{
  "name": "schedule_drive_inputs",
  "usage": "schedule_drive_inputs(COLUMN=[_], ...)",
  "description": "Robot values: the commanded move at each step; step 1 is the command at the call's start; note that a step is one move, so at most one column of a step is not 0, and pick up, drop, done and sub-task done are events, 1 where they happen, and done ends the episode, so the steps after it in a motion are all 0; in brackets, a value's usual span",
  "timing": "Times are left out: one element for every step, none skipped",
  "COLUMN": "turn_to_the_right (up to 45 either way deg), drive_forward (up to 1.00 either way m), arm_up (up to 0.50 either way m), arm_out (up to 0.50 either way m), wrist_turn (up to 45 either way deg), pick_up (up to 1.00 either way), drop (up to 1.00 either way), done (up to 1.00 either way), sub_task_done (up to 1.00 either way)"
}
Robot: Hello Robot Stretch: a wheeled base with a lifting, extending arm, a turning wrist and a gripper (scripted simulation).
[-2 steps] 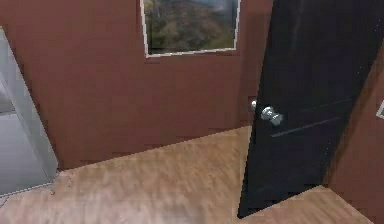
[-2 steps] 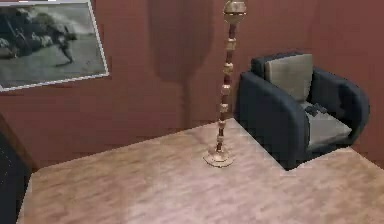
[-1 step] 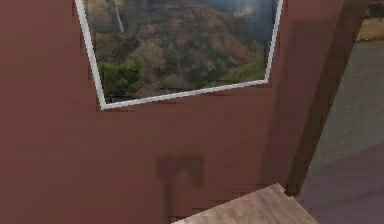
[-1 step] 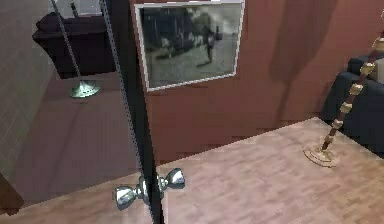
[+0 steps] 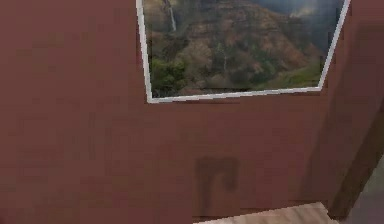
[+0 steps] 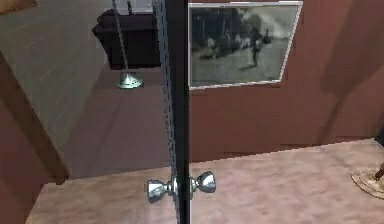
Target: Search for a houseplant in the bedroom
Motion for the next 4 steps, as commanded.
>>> schedule_drive_inputs(turn_to_the_right=[0.0, 45.0, 12.0, 3.0], drive_forward=[0.1, 0.0, 0.0, 0.0], arm_up=[0.0, 0.0, 0.0, 0.0], arm_out=[0.0, 0.0, 0.0, 0.0], wrist_turn=[0.0, 0.0, 0.0, 0.0], pick_up=[0.0, 0.0, 0.0, 0.0], drop=[0.0, 0.0, 0.0, 0.0], done=[0.0, 0.0, 0.0, 0.0], sub_task_done=[0.0, 0.0, 0.0, 0.0])
